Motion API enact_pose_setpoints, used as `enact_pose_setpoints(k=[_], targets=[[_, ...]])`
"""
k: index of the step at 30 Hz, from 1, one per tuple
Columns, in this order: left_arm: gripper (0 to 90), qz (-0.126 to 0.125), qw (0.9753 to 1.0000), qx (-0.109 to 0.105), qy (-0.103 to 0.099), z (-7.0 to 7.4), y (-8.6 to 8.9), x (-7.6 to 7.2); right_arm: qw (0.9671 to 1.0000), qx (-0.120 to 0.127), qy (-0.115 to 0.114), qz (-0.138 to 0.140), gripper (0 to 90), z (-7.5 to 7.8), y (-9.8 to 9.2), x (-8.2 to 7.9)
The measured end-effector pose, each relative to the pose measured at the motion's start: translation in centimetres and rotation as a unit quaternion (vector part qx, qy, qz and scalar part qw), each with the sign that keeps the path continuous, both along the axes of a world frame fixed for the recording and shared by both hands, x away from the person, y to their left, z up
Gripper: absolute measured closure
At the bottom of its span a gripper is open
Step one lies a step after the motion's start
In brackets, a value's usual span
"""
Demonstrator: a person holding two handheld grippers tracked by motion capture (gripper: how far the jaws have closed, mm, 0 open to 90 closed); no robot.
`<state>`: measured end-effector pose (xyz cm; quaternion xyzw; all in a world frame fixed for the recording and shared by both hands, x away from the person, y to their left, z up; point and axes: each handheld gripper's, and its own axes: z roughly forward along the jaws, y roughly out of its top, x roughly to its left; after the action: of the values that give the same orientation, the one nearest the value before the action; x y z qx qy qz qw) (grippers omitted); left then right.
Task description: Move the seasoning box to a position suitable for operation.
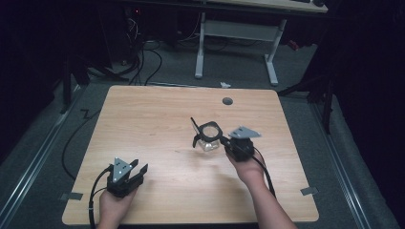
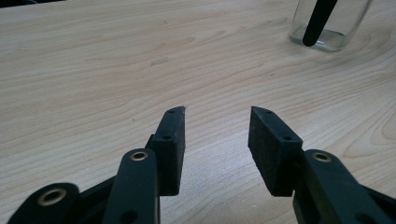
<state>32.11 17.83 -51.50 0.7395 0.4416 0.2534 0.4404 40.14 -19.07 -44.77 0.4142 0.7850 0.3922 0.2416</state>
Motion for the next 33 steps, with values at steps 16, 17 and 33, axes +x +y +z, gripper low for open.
enact_pose_setpoints(k=[16, 17, 33], targets=[[56.9, 0.002, 0.9999, -0.011, -0.007, 0.1, 0.7, -0.1, 0.9923, -0.073, 0.097, 0.024, 90.0, -1.5, 3.6, 3.0], [56.9, 0.001, 0.9999, -0.012, -0.007, 0.1, 0.7, -0.2, 0.9925, -0.068, 0.098, 0.030, 90.0, -1.4, 3.4, 1.7], [60.8, -0.039, 0.9992, -0.006, 0.003, 0.2, -2.3, -1.4, 0.9987, -0.006, 0.033, 0.039, 90.0, -0.3, 1.3, -8.6]])
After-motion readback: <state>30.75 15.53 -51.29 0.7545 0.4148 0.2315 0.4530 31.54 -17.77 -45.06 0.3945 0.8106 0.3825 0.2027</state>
